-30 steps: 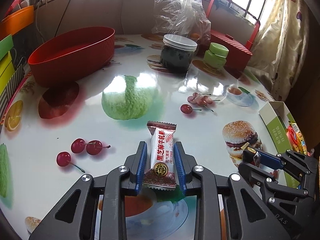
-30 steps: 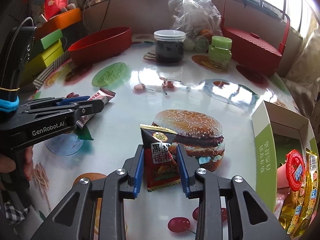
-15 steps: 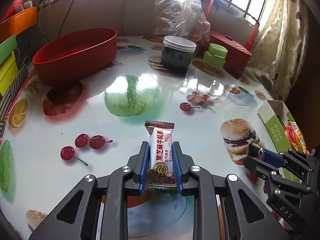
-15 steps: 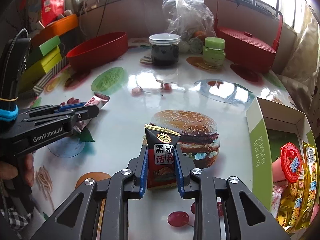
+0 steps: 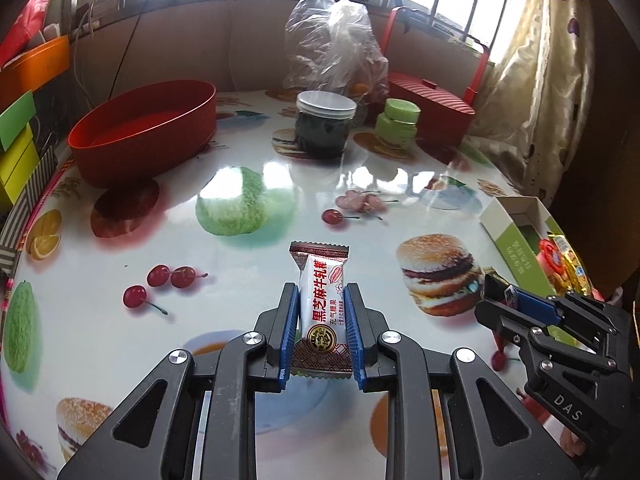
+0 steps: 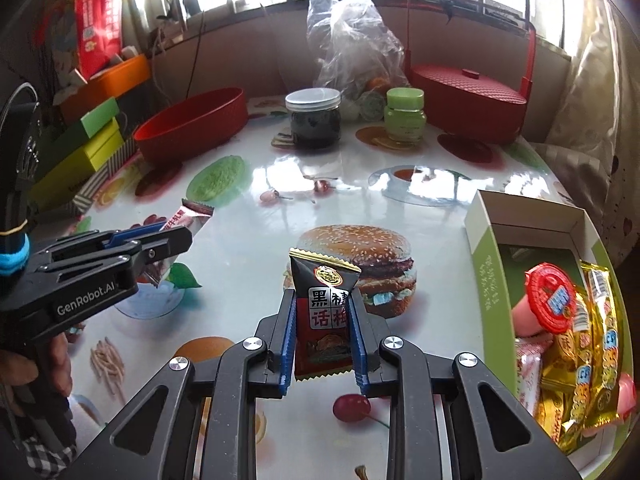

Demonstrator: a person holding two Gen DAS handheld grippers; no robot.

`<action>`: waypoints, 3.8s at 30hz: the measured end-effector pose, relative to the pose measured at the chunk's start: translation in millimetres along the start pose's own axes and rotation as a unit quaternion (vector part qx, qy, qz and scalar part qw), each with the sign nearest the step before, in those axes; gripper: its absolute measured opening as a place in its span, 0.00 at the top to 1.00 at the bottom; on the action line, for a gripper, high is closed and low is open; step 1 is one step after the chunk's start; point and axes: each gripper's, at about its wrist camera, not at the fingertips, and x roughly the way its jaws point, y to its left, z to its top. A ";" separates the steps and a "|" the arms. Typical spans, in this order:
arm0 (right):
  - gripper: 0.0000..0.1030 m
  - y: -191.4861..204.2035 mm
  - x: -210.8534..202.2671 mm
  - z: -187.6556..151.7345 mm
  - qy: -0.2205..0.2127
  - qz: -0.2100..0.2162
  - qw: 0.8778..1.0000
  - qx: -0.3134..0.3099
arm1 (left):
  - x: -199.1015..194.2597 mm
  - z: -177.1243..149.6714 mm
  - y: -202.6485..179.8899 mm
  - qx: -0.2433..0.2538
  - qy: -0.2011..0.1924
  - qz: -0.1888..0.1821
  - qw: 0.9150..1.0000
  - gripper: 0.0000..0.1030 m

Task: Organize snacks
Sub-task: 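Carry the sesame bar with the left tool while the right tool carries the triangular packet into the box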

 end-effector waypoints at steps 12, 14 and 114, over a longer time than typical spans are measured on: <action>0.78 -12.2 -35.4 -9.0 -0.027 -0.014 0.999 0.024 | -22.3 -1.6 -28.8 0.026 -0.016 -0.020 0.999 0.77; 0.78 -14.7 -40.6 -10.6 -0.030 -0.016 0.999 0.027 | -25.8 -1.5 -34.4 0.031 -0.019 -0.023 0.999 0.77; 0.78 -170.4 -94.9 -64.4 -0.040 -0.133 0.980 0.144 | 55.7 4.2 -234.0 0.171 0.049 -0.121 0.977 0.77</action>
